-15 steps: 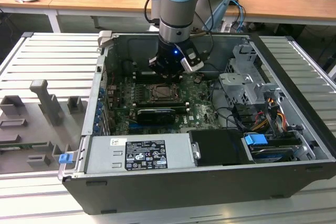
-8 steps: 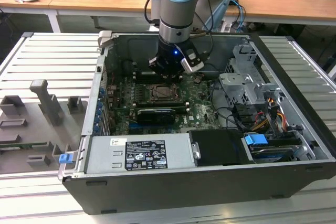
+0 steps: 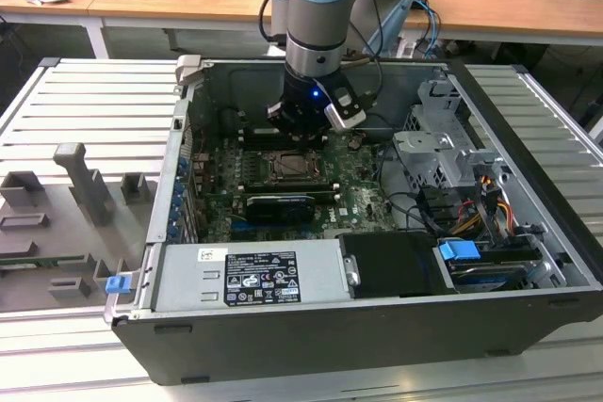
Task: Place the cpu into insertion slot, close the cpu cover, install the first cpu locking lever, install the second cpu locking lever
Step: 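Install the first cpu locking lever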
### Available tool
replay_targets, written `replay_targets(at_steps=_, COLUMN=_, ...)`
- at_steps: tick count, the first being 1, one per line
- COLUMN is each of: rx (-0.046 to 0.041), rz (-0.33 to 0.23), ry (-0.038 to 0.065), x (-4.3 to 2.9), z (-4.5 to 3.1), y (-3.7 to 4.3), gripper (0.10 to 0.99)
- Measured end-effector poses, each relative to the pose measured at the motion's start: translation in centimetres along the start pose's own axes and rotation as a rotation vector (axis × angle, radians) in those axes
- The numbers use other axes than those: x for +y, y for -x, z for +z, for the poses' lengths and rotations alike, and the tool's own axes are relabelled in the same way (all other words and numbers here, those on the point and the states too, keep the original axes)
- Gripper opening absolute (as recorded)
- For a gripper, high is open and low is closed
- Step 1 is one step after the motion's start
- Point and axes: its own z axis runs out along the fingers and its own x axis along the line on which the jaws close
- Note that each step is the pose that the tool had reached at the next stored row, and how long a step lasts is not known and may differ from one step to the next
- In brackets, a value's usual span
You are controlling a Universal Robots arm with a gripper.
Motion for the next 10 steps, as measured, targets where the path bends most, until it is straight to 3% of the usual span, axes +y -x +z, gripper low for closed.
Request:
replay_targets(at_steps=5, rx=0.0018, rz=0.0, ry=-0.021, x=-0.02, z=0.13, y=0.0, gripper=0.106)
replay_targets(at_steps=10, rx=0.0027, rz=0.0, ry=-0.031, x=-0.05, z=0.27, y=0.0, gripper=0.106)
